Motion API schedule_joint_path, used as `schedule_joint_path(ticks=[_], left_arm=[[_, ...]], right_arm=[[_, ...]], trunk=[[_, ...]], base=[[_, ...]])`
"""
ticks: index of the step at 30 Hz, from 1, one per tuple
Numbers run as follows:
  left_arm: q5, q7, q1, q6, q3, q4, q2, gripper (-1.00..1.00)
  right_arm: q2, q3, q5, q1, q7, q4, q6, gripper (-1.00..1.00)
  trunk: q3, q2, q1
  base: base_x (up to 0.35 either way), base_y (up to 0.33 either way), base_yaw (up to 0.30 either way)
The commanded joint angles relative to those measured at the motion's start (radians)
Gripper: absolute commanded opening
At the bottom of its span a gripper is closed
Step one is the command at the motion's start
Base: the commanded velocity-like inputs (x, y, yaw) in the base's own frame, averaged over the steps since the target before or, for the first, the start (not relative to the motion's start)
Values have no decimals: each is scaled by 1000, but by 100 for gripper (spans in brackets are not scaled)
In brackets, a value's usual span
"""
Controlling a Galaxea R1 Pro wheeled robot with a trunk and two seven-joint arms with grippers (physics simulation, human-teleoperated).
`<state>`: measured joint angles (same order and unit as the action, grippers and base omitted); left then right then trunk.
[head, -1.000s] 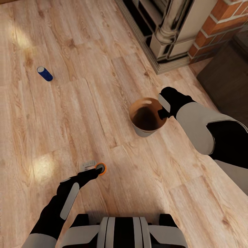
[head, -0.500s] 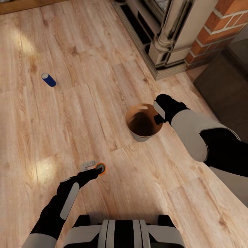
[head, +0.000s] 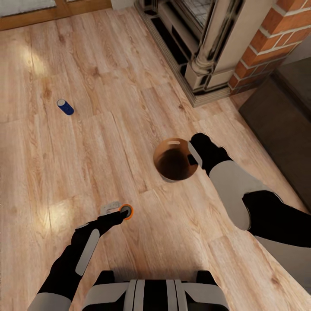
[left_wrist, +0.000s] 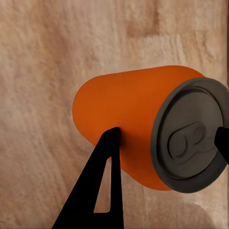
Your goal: Put the three can of soda from the living room inside the tash can in the kitchen.
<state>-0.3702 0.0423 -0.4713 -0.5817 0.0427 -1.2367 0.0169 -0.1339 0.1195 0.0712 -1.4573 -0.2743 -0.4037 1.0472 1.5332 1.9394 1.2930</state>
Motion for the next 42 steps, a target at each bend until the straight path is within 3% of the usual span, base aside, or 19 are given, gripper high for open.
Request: schedule_joint_path(ticks=[1,4,7,16,27,28,32,38,42], left_arm=[[1,1,0,0,0,0,0,-100],[2,1,0,0,0,0,0,-100],[2,1,0,0,1,0,0,-100],[2,1,0,1,2,-1,0,-100],[-2,-10,0,8,1,-3,-2,-100],[-3,-31,1,11,1,-10,-2,-100],[-2,-118,5,15,-3,-70,-5,-100],[-2,-202,31,13,-11,-152,-9,-100],[-2,-220,53,13,-13,-190,-10,-100]], right_arm=[[0,2,-15,16,1,-16,0,-100],[0,18,-16,37,1,-34,0,-100],[1,46,-17,94,3,-88,0,-100],[9,54,-15,233,4,-245,0,-100],[15,60,-13,307,6,-268,0,-100],[16,79,-10,319,6,-269,0,-100],[16,95,-10,334,6,-270,0,-100],[16,108,-10,347,6,-269,0,-100],[16,109,-10,354,5,-269,0,-100]], trunk=[[-5,-7,-4],[-19,-28,-15],[-33,-49,-27],[-76,-112,-61],[-128,-189,-104],[-133,-196,-107],[-152,-224,-123],[-180,-266,-146],[-199,-294,-161]], base=[[0,0,0],[0,0,0],[0,0,0],[0,0,0],[0,0,0],[0,0,0],[0,0,0],[0,0,0],[0,0,0]])
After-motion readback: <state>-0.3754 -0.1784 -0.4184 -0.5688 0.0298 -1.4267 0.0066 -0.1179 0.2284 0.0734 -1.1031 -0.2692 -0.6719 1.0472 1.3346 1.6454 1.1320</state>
